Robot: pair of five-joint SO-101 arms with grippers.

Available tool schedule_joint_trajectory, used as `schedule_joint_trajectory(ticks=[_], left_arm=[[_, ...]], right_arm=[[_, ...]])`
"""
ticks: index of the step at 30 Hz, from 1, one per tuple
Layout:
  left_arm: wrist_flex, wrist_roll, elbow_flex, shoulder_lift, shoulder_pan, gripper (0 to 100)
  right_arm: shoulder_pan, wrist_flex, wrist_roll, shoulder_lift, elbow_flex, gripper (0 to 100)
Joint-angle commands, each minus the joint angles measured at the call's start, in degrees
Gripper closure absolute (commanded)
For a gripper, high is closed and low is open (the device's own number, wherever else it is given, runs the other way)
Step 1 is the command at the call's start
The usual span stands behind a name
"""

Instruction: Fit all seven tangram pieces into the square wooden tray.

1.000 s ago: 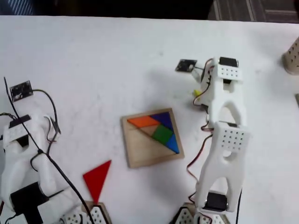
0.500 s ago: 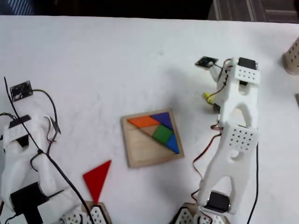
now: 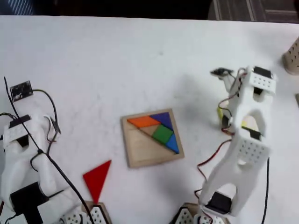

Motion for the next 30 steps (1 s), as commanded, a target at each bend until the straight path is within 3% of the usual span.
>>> schedule_joint_trajectory(ticks=[1, 7, 12, 20, 30], left_arm=[[-1.5, -0.4, 0.1, -2.8, 0.9, 98], [-1.2, -0.4, 0.1, -2.8, 0.9, 98], [-1.1, -0.4, 0.2, -2.8, 0.8, 98], [-1.1, -0.4, 0.2, -2.8, 0.7, 98], [-1.1, -0.4, 0.2, -2.8, 1.0, 98]], right_arm=[[2.9, -4.2, -1.8, -12.1, 12.5, 75.8], [4.2, -17.5, -1.7, -27.4, 35.4, 75.6], [4.2, -26.8, -2.8, -34.1, 43.7, 74.7], [2.1, -28.7, -22.0, -40.8, 44.2, 67.2], [-5.6, -31.7, -31.3, -36.4, 44.4, 67.3]])
